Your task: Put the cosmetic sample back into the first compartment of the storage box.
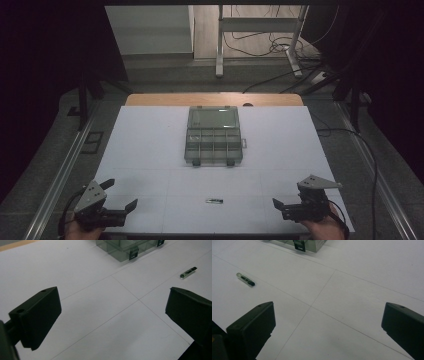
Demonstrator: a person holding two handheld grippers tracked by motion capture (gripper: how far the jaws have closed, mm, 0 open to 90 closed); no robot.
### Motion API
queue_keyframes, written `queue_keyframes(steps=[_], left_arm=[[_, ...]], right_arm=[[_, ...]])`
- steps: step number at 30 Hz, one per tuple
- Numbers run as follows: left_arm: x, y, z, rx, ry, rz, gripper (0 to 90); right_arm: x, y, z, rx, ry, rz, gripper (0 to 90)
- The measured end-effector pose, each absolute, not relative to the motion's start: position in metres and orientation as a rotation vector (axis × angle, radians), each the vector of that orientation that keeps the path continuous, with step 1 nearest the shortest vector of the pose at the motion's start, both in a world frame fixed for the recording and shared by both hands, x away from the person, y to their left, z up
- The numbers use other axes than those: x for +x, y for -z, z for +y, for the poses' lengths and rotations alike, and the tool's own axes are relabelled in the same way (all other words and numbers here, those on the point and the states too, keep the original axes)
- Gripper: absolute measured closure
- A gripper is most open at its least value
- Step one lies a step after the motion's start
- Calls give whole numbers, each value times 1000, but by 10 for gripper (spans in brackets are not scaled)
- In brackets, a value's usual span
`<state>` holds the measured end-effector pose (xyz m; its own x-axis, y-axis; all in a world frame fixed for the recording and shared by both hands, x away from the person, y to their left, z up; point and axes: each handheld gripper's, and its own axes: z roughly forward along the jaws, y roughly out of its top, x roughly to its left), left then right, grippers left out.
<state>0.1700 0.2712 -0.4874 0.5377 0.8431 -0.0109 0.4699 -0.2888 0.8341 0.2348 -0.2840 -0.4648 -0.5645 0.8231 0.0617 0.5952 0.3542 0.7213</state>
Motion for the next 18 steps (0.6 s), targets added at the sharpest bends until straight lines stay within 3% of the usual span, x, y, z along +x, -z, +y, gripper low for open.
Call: queue_keyframes(steps=[18], left_arm=[[172, 488, 270, 1953, -550, 1064, 11]], right_arm=[[241, 465, -276, 1217, -1060, 2362, 0]])
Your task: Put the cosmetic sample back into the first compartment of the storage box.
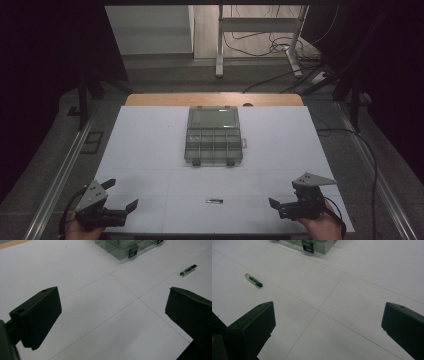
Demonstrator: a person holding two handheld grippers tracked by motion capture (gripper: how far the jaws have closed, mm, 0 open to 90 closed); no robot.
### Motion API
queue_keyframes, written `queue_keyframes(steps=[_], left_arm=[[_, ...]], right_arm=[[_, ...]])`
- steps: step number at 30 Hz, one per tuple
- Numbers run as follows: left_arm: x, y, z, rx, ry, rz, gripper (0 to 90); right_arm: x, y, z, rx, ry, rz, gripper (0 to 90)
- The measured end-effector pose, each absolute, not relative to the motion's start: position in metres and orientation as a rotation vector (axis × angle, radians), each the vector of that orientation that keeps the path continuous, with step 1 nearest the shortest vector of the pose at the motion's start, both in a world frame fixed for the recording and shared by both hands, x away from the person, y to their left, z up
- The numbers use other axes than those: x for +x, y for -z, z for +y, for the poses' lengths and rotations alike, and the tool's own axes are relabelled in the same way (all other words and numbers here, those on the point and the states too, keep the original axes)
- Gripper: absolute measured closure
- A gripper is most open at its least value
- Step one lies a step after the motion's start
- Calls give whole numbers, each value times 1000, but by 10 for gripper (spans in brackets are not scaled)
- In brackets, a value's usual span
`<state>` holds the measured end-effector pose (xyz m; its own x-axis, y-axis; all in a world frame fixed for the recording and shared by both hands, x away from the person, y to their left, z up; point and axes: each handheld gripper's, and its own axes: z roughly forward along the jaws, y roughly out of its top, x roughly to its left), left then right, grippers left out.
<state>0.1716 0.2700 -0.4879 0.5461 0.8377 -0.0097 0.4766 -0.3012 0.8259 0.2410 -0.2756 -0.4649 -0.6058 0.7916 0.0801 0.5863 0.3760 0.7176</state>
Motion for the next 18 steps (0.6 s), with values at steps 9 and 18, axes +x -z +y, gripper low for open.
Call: queue_keyframes(steps=[9, 18], left_arm=[[172, 488, 271, 1942, -543, 1068, 11], [172, 488, 270, 1950, -541, 1069, 12]], right_arm=[[242, 464, -271, 1198, -1076, 2343, 0], [244, 465, -264, 1158, -1102, 2380, 0]])
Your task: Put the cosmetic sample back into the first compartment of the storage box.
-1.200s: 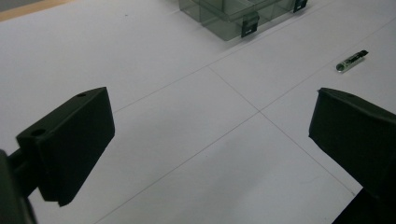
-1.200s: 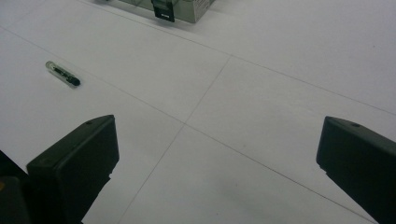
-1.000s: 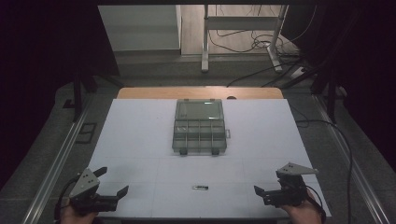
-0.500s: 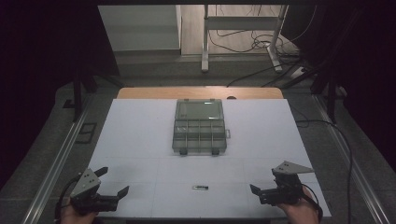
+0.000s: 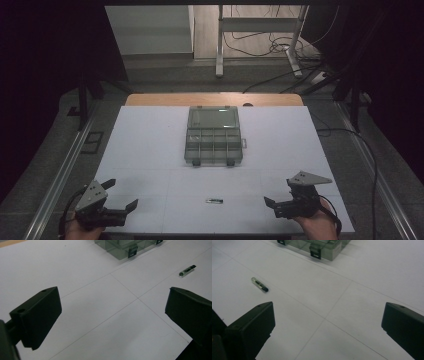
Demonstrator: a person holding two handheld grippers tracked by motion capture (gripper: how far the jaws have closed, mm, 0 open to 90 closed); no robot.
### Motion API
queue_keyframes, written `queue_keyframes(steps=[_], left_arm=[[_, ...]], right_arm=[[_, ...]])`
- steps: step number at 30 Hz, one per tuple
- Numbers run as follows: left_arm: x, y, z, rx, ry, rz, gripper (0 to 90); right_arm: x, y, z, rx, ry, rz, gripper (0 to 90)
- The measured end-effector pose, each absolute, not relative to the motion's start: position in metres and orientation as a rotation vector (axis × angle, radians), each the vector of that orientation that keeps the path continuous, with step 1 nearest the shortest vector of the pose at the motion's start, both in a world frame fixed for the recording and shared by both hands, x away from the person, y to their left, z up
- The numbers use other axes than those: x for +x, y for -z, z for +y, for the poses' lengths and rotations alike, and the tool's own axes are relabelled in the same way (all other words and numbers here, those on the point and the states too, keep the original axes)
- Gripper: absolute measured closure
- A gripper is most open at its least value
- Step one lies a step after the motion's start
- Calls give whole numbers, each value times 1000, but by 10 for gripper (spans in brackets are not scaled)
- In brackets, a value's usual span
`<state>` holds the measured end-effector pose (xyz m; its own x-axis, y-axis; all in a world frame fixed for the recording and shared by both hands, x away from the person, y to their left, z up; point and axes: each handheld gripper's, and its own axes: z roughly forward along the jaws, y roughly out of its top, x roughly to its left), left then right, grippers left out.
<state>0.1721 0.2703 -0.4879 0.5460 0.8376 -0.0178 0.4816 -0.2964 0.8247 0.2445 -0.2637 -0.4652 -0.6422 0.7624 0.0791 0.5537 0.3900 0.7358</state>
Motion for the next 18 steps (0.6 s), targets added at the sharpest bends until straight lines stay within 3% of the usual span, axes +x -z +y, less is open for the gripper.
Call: queue_keyframes(steps=[18], left_arm=[[173, 488, 271, 1958, -519, 1073, 18]], right_arm=[[250, 468, -242, 1089, -1133, 2448, 0]])
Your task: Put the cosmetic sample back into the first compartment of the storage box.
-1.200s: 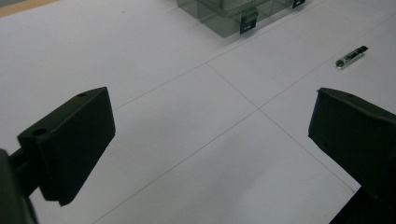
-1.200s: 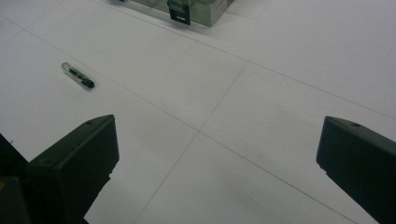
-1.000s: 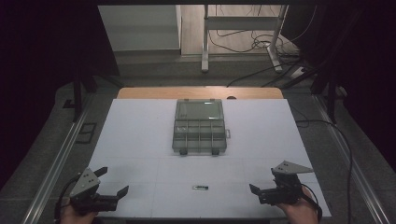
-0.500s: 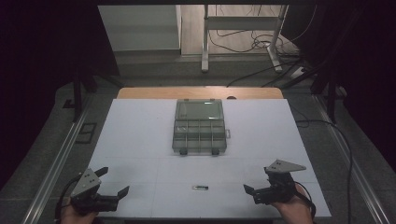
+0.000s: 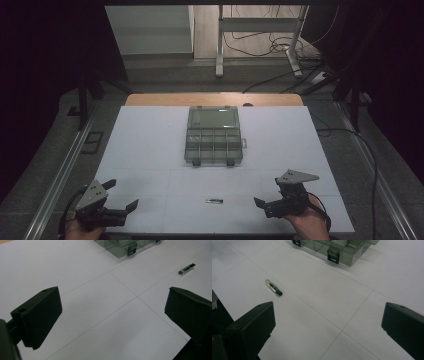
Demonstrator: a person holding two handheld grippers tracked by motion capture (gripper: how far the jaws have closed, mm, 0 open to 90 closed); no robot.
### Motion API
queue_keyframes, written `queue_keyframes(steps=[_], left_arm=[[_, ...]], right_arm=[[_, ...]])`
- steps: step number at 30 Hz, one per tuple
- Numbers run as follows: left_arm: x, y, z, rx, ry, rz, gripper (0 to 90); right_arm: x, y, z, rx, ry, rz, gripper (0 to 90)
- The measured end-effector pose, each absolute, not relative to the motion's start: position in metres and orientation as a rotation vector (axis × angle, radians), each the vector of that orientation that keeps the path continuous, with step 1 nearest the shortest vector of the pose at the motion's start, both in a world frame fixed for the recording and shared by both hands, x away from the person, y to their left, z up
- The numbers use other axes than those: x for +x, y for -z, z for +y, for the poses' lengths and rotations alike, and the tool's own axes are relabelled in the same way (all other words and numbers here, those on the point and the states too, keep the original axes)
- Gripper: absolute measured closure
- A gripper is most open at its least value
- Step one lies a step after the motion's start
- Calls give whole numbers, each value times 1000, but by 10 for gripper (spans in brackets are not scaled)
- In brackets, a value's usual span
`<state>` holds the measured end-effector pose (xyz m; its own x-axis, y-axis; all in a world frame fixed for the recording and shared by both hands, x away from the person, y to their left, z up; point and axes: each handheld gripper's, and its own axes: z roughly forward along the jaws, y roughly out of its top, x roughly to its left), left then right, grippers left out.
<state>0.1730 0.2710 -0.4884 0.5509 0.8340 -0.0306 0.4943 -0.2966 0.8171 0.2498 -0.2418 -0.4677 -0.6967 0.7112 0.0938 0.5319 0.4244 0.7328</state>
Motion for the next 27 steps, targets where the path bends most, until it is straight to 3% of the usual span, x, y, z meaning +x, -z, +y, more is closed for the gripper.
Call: queue_keyframes(steps=[27], left_arm=[[173, 489, 273, 1952, -499, 1076, 17]], right_arm=[[269, 474, -211, 1024, -1140, 2560, 0]])
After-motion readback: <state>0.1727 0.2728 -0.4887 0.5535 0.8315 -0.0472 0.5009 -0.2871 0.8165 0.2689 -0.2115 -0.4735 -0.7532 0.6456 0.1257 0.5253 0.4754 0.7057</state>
